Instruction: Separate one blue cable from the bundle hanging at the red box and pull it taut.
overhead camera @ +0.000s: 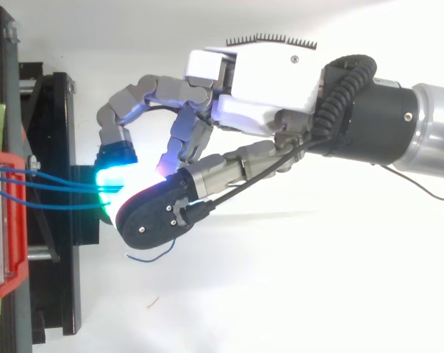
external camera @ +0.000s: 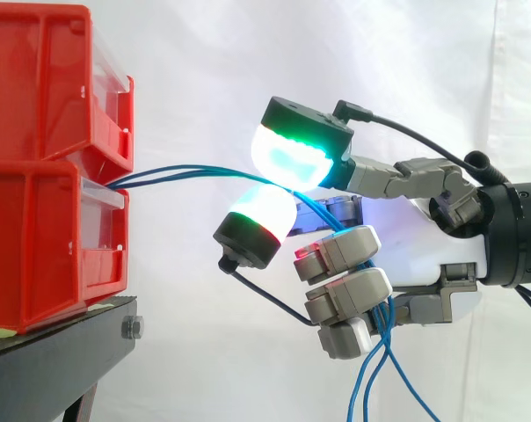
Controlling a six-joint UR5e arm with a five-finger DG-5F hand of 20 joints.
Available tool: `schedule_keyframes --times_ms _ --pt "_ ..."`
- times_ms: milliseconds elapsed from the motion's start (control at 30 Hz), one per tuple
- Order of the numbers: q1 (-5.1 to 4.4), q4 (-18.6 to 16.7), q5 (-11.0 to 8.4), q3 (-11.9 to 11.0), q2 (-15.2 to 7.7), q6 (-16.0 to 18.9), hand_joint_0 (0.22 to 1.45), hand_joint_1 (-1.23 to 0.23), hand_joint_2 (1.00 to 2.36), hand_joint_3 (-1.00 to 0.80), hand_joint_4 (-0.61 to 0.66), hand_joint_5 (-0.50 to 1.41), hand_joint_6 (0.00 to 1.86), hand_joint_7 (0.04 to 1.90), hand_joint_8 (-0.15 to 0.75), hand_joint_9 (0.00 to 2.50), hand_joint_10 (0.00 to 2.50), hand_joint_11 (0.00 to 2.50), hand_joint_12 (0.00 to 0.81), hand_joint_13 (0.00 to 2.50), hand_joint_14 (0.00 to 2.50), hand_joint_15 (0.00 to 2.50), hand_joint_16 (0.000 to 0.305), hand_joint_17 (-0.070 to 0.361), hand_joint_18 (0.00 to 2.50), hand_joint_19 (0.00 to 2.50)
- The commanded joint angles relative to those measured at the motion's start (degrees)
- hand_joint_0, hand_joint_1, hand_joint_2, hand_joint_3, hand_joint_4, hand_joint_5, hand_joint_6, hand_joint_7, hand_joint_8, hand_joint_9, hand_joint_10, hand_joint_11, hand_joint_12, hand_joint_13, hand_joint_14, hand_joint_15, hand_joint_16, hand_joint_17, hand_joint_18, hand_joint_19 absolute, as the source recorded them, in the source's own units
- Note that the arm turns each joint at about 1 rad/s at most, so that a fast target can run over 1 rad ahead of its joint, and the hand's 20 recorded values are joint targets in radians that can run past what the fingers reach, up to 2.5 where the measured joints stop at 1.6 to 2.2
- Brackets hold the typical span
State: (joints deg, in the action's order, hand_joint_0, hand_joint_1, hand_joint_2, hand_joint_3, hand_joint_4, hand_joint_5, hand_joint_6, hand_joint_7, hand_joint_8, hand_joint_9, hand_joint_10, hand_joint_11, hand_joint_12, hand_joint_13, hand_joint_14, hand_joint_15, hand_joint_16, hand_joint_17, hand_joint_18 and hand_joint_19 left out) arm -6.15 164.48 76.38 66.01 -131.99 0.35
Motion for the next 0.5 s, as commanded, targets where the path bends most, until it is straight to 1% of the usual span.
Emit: schedule_keyframes --times_ms 0,67,133,200,267,300,367,400,467 --pt "0.0 0.0 0.0 0.0 0.0 0.0 0.65 -0.87 1.02 -0.23 -0.08 -0.12 0.89 1.35 0.276 1.34 0.06 1.72 0.349 1.29 0.01 1.57 0.046 0.104 1.07 0.9" --pt "0.0 0.0 0.0 0.0 0.0 0.0 0.7 -0.89 1.01 -0.28 -0.12 -0.12 0.91 1.33 0.27 1.32 0.08 1.71 0.343 1.29 0.01 1.58 0.046 0.104 1.07 0.89" --pt "0.0 0.0 -0.09 0.0 0.1 0.0 0.75 -0.91 1.01 -0.41 -0.18 -0.13 0.92 1.29 0.26 1.29 0.1 1.7 0.342 1.28 0.01 1.57 0.046 0.104 1.07 0.87" --pt "0.0 0.0 -0.09 0.0 0.0 0.0 0.78 -0.91 1.0 -0.5 -0.22 -0.13 0.92 1.38 0.262 1.29 0.1 1.7 0.338 1.27 0.01 1.57 0.046 0.102 1.05 0.86" --pt "0.0 0.0 0.0 0.0 0.0 0.0 0.78 -0.9 1.0 -0.5 -0.25 -0.13 0.92 1.45 0.259 1.28 0.09 1.7 0.34 1.27 0.01 1.58 0.046 0.103 1.05 0.85" --pt "0.0 0.0 0.0 0.0 0.0 0.0 0.77 -0.91 1.0 -0.5 -0.24 -0.13 0.91 1.54 0.259 1.28 0.09 1.7 0.337 1.26 0.01 1.57 0.045 0.102 1.05 0.85" --pt "0.0 0.0 -0.09 0.0 0.0 0.0 0.77 -0.91 1.0 -0.5 -0.28 -0.13 0.92 1.55 0.249 1.28 0.08 1.69 0.335 1.26 0.01 1.57 0.045 0.101 1.04 0.84" --pt "0.0 0.0 -0.09 0.1 0.0 0.0 0.76 -0.9 1.0 -0.5 -0.32 -0.13 0.93 1.54 0.236 1.29 0.06 1.7 0.34 1.23 0.01 1.56 0.044 0.1 1.03 0.84" --pt "0.0 0.0 -0.09 0.0 0.0 0.0 0.75 -0.92 1.0 -0.5 -0.35 -0.13 0.93 1.5 0.223 1.31 0.05 1.72 0.336 1.22 0.02 1.56 0.044 0.098 1.02 0.84"
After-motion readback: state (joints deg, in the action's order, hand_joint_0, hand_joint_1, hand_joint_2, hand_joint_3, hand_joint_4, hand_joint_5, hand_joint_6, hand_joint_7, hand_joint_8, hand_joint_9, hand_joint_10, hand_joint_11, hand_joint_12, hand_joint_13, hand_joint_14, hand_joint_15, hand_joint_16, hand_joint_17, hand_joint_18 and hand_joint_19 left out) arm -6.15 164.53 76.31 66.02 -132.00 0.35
